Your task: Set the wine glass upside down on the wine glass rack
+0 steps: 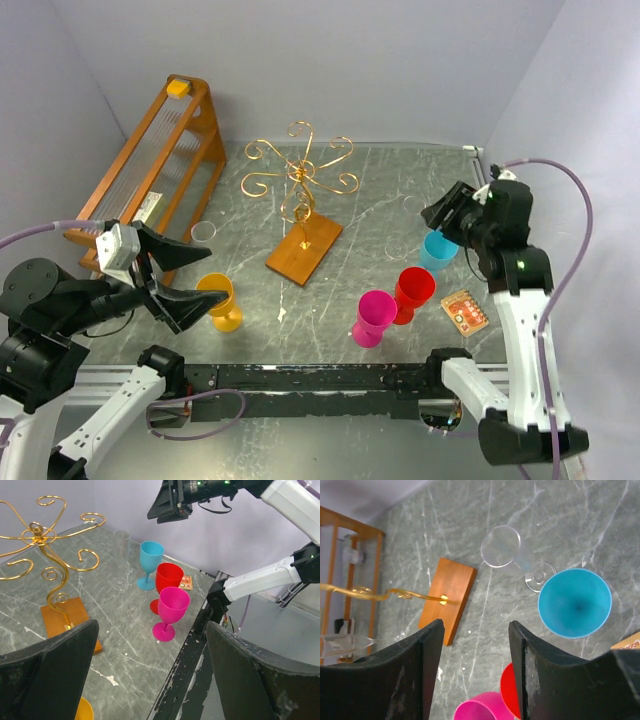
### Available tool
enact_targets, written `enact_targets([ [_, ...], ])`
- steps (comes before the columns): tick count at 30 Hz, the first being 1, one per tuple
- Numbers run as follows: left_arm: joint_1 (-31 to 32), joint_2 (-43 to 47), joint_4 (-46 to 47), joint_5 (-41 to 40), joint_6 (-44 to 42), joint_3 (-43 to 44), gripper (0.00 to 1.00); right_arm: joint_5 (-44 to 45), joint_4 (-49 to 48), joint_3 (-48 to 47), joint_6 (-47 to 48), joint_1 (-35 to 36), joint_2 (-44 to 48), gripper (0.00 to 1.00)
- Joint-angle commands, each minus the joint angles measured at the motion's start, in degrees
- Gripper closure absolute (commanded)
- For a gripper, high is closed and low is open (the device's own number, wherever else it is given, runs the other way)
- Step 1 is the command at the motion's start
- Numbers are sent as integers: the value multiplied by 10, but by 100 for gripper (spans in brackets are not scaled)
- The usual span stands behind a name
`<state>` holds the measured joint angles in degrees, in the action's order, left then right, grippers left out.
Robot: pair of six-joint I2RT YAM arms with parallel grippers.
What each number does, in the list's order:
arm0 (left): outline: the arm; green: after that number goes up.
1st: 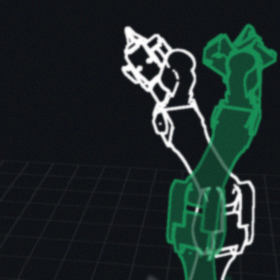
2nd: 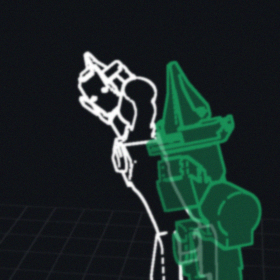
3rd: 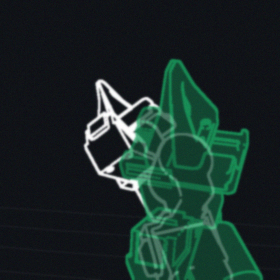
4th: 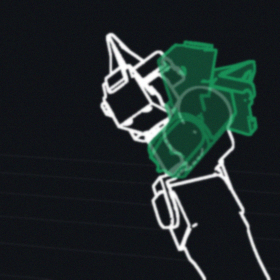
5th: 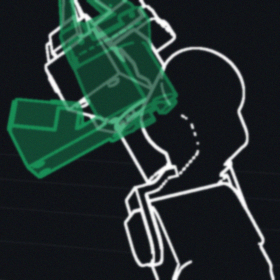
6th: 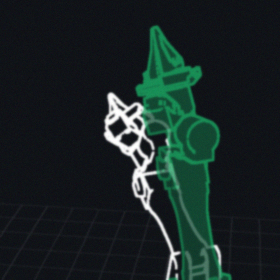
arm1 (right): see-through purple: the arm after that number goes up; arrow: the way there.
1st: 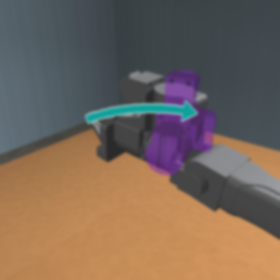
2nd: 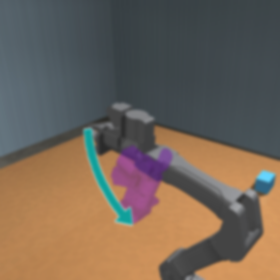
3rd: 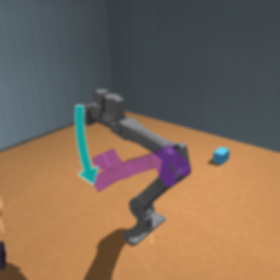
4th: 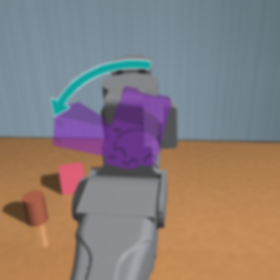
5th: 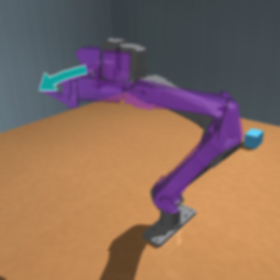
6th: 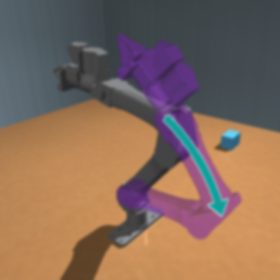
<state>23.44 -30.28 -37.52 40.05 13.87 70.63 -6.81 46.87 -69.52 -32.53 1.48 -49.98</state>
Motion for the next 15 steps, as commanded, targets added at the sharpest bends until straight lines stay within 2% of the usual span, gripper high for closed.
enact_targets([
  [1, 6, 4, 3, -31, -17, 17, 0, -4, -12, -39, 42, -6, -57, 47],
  [7, 5, 12, 26, -70, 4, 19, 0, -12, -29, -78, 69, -5, -154, 52],
  [15, 6, -9, 81, -82, 34, 9, 1, -7, -54, -94, 99, 6, -236, 55],
])
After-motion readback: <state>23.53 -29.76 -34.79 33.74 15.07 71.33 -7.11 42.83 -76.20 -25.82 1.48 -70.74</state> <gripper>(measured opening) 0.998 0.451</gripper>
